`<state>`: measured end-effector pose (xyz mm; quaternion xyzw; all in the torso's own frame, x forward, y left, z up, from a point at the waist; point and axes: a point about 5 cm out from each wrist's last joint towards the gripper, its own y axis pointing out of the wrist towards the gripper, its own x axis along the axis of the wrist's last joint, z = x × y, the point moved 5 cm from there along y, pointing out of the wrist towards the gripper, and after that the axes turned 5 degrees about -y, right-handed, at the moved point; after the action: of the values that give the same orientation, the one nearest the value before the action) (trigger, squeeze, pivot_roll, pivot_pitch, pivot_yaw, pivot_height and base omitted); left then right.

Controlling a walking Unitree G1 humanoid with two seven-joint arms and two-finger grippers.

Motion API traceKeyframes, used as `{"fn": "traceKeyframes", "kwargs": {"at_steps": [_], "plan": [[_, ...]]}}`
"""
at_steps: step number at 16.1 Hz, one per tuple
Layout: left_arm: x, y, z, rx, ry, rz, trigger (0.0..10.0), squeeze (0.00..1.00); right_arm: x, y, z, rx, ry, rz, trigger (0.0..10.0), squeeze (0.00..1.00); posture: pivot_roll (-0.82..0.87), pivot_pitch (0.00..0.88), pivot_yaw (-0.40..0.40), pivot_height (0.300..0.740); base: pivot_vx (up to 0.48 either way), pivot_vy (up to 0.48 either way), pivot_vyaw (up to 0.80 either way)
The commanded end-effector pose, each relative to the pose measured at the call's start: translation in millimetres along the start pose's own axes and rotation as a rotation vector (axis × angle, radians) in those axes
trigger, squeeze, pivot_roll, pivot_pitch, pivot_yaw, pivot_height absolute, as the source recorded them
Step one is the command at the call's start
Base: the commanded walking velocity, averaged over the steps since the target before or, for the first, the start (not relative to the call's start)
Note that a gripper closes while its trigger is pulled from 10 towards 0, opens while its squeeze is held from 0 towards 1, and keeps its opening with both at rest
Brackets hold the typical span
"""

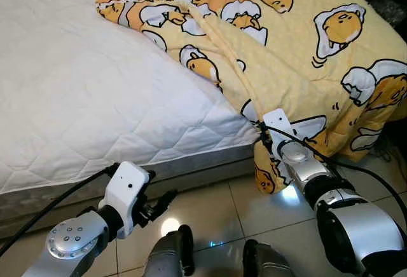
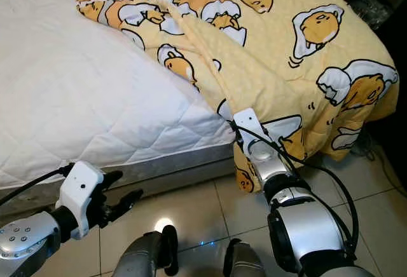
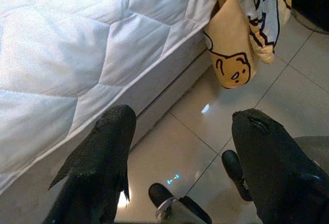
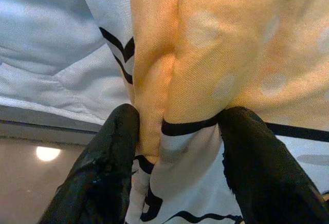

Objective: Clean up the room

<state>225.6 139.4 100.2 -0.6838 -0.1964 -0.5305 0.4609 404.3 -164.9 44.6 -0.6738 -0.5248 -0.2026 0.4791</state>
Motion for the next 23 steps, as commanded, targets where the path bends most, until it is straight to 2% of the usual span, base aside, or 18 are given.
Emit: {"fn": "traceKeyframes", "kwargs": {"at_steps": [1, 12, 16, 18, 19, 20, 21, 22, 23], "plan": [[-1, -2.9, 1.0, 0.008, 0.001, 0.008, 10.0, 0.0, -3, -0.3, 4.5, 0.015, 0.009, 0.007, 0.0, 0.0, 0.2, 0.278, 0.07, 0.74, 0.0, 0.0, 0.0], [-1, 8.6, 4.3, -0.006, 0.005, 0.0, 10.0, 0.0, -1, -0.8, -2.2, 0.018, 0.018, -0.023, 0.0, 0.0, 0.16, 0.252, 0.076, 0.74, 0.0, 0.0, 0.0], [0, 13.4, 13.6, 0.014, 0.013, -0.017, 10.0, 0.0, 3, -1.3, -1.4, 0.031, 0.04, -0.057, 0.0, 0.0, 0.13, 0.225, 0.074, 0.74, 0.0, 0.0, 0.0], [0, 13.7, 22.1, 0.053, 0.008, -0.032, 10.0, 0.0, 16, -2.2, 9.3, 0.101, 0.103, -0.125, 0.0, 0.0, 0.11, 0.205, 0.076, 0.74, 0.0, 0.0, 0.0], [-1, 13.1, 29.6, 0.085, 0.004, -0.039, 10.0, 0.0, 29, -5.4, 28.0, 0.216, 0.132, -0.199, 0.0, 0.0, 0.1, 0.191, 0.077, 0.74, 0.0, 0.0, 0.0], [-1, 11.0, 38.0, 0.119, -0.006, -0.048, 10.0, 0.0, 44, -14.9, 59.8, 0.407, 0.144, -0.292, 0.0, 0.0, 0.09, 0.17, 0.079, 0.74, 0.0, 0.0, 0.0], [-1, 9.8, 42.0, 0.135, -0.003, -0.049, 10.0, 0.0, 50, -21.9, 76.2, 0.505, 0.136, -0.334, 0.0, 0.0, 0.09, 0.167, 0.079, 0.74, 0.0, 0.0, 0.0], [1, 8.5, 49.0, 0.157, 0.008, -0.054, 10.0, 0.0, 57, -43.1, 113.2, 0.731, 0.091, -0.414, 0.0, 0.0, 0.08, 0.157, 0.08, 0.74, 0.0, 0.0, 0.0], [3, 8.7, 51.3, 0.163, 0.011, -0.058, 10.0, 0.0, 59, -54.5, 128.2, 0.829, 0.067, -0.446, 0.0, 0.0, 0.08, 0.155, 0.081, 0.74, 0.0, 0.0, 0.0]]}}
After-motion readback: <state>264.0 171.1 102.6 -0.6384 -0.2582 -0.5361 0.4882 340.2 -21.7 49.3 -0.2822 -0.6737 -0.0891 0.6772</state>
